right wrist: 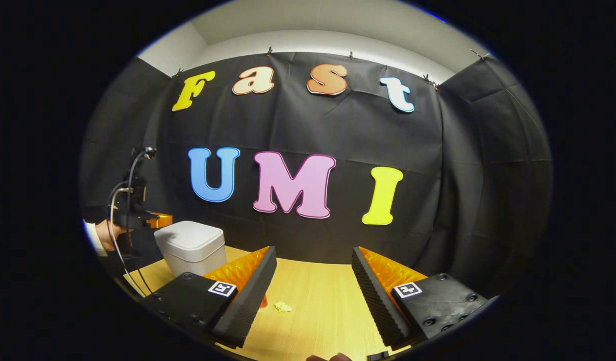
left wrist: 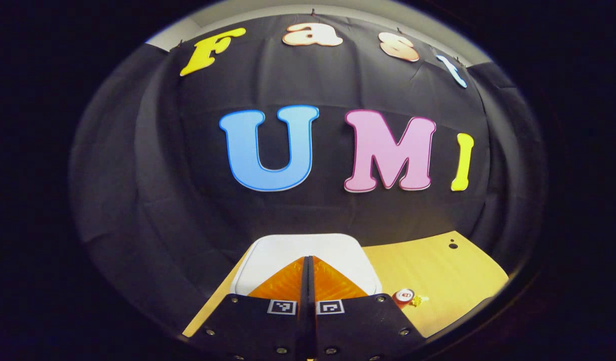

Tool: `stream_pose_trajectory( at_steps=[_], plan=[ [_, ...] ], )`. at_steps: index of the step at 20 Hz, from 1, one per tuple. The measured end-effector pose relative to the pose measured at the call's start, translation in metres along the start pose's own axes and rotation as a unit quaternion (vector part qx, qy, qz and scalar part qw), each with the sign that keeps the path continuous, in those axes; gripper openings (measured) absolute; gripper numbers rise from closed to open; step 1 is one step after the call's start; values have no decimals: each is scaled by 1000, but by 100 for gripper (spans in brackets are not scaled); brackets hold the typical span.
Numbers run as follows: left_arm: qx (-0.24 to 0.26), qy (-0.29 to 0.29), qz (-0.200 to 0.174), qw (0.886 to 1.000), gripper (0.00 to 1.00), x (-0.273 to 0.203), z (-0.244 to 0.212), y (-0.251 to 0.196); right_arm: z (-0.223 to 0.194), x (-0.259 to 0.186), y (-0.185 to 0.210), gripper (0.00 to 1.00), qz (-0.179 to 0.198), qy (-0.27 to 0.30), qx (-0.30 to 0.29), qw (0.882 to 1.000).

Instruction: Press the lid of the desktop garbage bin to open it, pick up the crumpled paper on the desktop and throw it into the bin, then pick up the pop can on the desktop and drop it into the bin, and finally close the garbage bin lid.

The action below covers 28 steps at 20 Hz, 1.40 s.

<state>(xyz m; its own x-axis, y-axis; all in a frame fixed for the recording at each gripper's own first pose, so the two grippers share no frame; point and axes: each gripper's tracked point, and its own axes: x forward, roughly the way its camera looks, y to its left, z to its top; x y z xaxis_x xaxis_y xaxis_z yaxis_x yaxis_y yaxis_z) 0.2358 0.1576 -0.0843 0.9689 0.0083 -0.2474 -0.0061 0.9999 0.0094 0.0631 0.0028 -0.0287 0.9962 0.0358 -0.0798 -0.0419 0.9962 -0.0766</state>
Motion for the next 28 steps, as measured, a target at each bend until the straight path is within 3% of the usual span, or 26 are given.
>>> stream_pose_trajectory(
  at_steps=[5, 13, 17, 21, 25, 27, 28],
  plan=[
    [33, 26, 4, 999, 0, 28, -20, 5, -10, 2, -20, 97, -22, 15, 8, 1000],
    [66, 35, 32, 997, 1, 37, -30, 6, -26, 6, -17, 98, -21, 36, 15, 999],
    [-19, 41, 38, 998, 1, 37, -33, 9, -27, 1, -16, 98, -19, 35, 13, 999],
    [31, 13, 36, 999, 1, 37, -28, 8, -27, -2, -24, 97, -25, 35, 20, 999],
    [34, -1, 41, 999, 0, 28, -10, 9, -25, -4, -30, 98, -29, 37, 18, 999],
    [45, -60, 48, 996, 9, 21, 22, 11, -22, -5, -30, 98, -29, 33, 12, 999],
    [56, -82, 45, 994, 33, 12, 39, 7, -21, -5, -30, 98, -30, 32, 10, 999]
  ],
)
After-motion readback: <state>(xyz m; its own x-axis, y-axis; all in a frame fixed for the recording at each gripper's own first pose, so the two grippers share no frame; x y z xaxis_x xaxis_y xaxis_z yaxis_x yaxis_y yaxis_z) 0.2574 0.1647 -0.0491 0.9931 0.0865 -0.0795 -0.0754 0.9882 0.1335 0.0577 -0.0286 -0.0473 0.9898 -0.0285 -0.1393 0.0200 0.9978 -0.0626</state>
